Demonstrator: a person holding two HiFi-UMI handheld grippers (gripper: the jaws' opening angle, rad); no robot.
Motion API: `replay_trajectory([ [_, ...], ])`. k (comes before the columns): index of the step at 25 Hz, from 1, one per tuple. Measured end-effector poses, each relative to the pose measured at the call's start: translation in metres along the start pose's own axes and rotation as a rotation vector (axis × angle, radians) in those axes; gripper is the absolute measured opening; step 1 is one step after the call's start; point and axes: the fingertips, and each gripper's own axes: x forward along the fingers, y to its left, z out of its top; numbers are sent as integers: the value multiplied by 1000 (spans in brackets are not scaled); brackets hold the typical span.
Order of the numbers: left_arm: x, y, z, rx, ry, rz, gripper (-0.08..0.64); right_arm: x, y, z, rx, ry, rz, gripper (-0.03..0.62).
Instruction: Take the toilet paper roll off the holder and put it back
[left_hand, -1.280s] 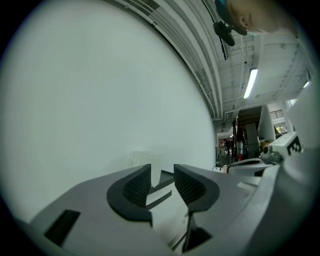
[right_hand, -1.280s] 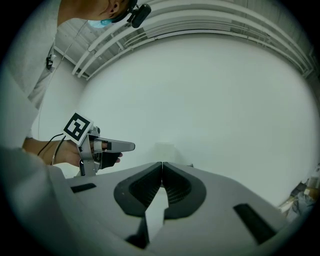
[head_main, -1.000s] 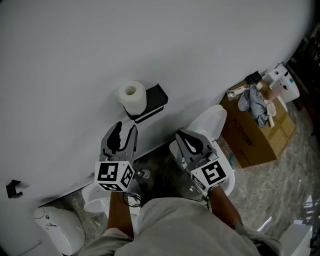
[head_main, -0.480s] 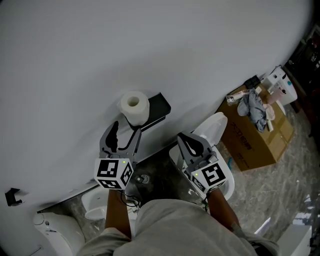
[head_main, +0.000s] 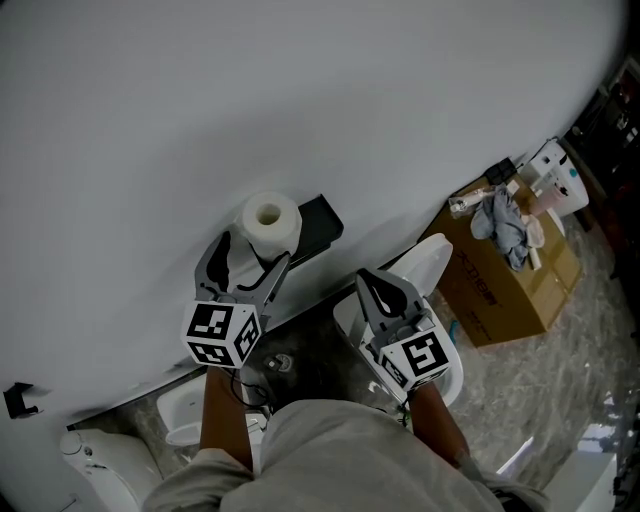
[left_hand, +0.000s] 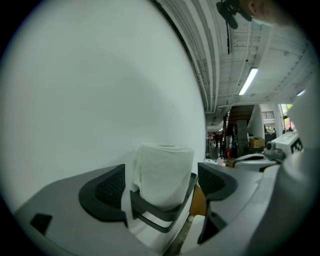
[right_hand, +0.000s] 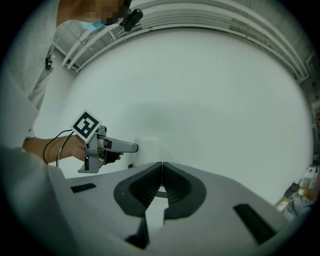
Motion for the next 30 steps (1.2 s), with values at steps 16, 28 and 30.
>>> replay_trajectory([
  [16,33,-5,2,36,16,-56,459,-1,-22,-9,10,13,-74,5],
  [28,37,0,5,41,-2,2,455,-13,-32,-14,13,29,-112,5],
  [30,34,-1,6,36,-14,3,399,-17,-32,-15,14,29,-117,5],
])
